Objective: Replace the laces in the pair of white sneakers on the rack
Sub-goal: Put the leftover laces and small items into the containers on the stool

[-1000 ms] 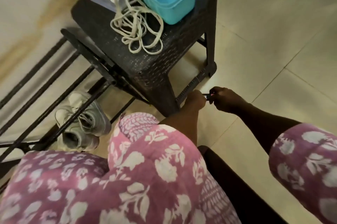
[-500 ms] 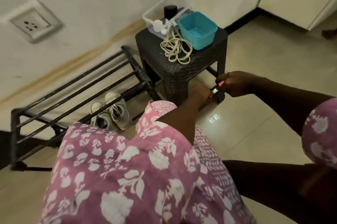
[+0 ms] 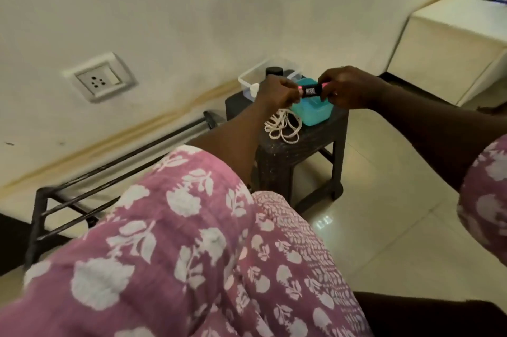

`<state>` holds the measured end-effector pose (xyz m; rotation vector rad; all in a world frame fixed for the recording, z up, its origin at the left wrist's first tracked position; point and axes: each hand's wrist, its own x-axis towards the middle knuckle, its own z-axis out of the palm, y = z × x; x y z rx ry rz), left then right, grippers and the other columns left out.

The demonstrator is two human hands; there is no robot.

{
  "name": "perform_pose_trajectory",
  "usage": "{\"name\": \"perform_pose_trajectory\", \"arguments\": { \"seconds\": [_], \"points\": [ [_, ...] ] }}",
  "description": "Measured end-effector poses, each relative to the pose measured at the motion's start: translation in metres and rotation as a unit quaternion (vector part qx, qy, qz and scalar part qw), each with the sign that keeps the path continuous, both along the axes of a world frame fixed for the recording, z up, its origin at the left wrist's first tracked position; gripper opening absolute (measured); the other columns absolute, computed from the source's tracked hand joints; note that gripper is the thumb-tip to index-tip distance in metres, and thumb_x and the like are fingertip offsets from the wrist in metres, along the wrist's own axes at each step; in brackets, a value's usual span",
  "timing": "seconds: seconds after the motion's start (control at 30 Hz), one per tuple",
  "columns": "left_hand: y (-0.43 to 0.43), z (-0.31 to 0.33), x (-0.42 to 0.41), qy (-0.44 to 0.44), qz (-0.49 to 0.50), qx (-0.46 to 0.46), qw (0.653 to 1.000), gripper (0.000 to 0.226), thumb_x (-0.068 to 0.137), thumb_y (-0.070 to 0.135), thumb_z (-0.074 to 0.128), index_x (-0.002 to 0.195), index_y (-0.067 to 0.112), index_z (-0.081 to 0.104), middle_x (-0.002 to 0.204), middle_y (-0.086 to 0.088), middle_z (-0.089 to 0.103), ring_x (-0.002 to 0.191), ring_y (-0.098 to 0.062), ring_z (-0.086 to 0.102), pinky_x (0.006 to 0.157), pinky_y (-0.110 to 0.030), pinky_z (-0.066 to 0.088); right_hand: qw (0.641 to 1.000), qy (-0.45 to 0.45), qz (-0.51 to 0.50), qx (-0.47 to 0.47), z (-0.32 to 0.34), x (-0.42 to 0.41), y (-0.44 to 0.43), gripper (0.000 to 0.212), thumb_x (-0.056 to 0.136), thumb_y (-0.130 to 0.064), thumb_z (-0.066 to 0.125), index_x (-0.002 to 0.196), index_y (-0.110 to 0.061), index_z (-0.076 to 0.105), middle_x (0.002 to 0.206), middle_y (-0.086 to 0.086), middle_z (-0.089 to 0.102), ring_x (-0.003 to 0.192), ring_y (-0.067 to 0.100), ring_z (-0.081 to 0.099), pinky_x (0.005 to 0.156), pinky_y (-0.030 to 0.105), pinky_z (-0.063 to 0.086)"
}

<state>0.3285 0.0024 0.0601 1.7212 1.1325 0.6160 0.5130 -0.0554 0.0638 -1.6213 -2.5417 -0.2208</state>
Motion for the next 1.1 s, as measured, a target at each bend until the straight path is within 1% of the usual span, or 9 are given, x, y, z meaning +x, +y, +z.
{"name": "perform_pose_trajectory", "arguments": {
  "seconds": [0.07,0.17,0.23,0.33,0.5,0.63,0.73,0.87,1.1],
  "points": [
    [0.023,0.006,-0.002,-0.008,0.037,0.024,0.999,0.025,0.085,0.002,0.064,0.108,-0.005,0.065,0.091,-0.021,0.068,0.069,-0.019,0.061,0.071,-0.029,0.055,0.998,0.052,-0.044,0.015,0.003,-0.011,0.024,0.021,0.081,0.002,0.062,0.098,-0.003,0.073,0.113,0.020,0.064,0.094,0.033,0.063,0.083,0.031,0.046],
    [0.066,0.009,-0.004,0.017,0.065,0.068,0.995,0.028,0.082,0.003,0.063,0.110,0.000,0.067,0.099,-0.021,0.069,0.065,-0.015,0.060,0.074,-0.032,0.055,0.987,0.119,-0.107,-0.004,0.005,-0.026,0.066,0.023,0.083,0.001,0.057,0.098,-0.004,0.074,0.107,0.019,0.068,0.091,0.034,0.064,0.086,0.035,0.048],
    [0.090,0.005,-0.005,0.066,0.063,0.100,0.991,0.030,0.082,0.003,0.062,0.111,0.003,0.068,0.103,-0.018,0.070,0.079,-0.021,0.064,0.082,-0.030,0.053,0.975,0.169,-0.140,-0.029,0.002,-0.034,0.088,0.023,0.083,0.001,0.054,0.096,-0.003,0.073,0.099,0.020,0.070,0.089,0.035,0.063,0.082,0.032,0.044],
    [0.125,-0.010,-0.004,0.152,0.038,0.134,0.978,0.031,0.084,0.001,0.057,0.114,0.006,0.068,0.112,-0.014,0.068,0.103,-0.024,0.062,0.081,-0.022,0.044,0.962,0.210,-0.168,-0.049,-0.010,-0.041,0.125,0.022,0.082,0.000,0.054,0.095,-0.003,0.072,0.093,0.020,0.069,0.089,0.033,0.062,0.073,0.027,0.040],
    [0.164,-0.034,-0.004,0.241,0.016,0.166,0.956,0.037,0.085,0.000,0.054,0.120,0.006,0.064,0.120,-0.015,0.064,0.113,-0.028,0.057,0.092,-0.029,0.042,0.953,0.221,-0.199,-0.066,-0.039,-0.055,0.175,0.018,0.087,-0.007,0.056,0.100,-0.002,0.068,0.101,0.021,0.066,0.094,0.035,0.060,0.072,0.028,0.039],
    [0.184,-0.044,-0.005,0.285,-0.033,0.173,0.942,0.039,0.089,0.002,0.052,0.128,0.003,0.057,0.132,-0.014,0.056,0.124,-0.026,0.051,0.101,-0.029,0.038,0.951,0.190,-0.223,-0.098,-0.060,-0.067,0.200,0.024,0.091,-0.017,0.054,0.109,-0.003,0.065,0.109,0.019,0.063,0.102,0.033,0.058,0.080,0.034,0.043],
    [0.193,-0.048,-0.002,0.291,-0.054,0.169,0.940,0.042,0.090,0.002,0.051,0.132,0.003,0.053,0.136,-0.013,0.053,0.126,-0.024,0.049,0.103,-0.027,0.038,0.946,0.172,-0.254,-0.105,-0.071,-0.074,0.209,0.027,0.091,-0.017,0.058,0.113,-0.003,0.060,0.112,0.017,0.062,0.103,0.030,0.058,0.074,0.029,0.037],
    [0.194,-0.054,-0.003,0.283,-0.054,0.173,0.942,0.044,0.089,-0.001,0.052,0.132,0.002,0.051,0.138,-0.014,0.051,0.129,-0.025,0.046,0.104,-0.026,0.035,0.943,0.164,-0.270,-0.105,-0.079,-0.077,0.210,0.030,0.086,-0.014,0.064,0.111,0.000,0.058,0.110,0.017,0.062,0.101,0.029,0.059,0.073,0.028,0.036],
    [0.174,-0.057,-0.008,0.269,-0.052,0.195,0.942,0.045,0.087,0.000,0.053,0.132,0.002,0.052,0.138,-0.014,0.051,0.128,-0.026,0.046,0.104,-0.028,0.035,0.943,0.164,-0.282,-0.067,-0.079,-0.082,0.199,0.026,0.090,-0.015,0.060,0.113,-0.002,0.061,0.108,0.015,0.064,0.098,0.026,0.062,0.081,0.030,0.046]
  ]
}}
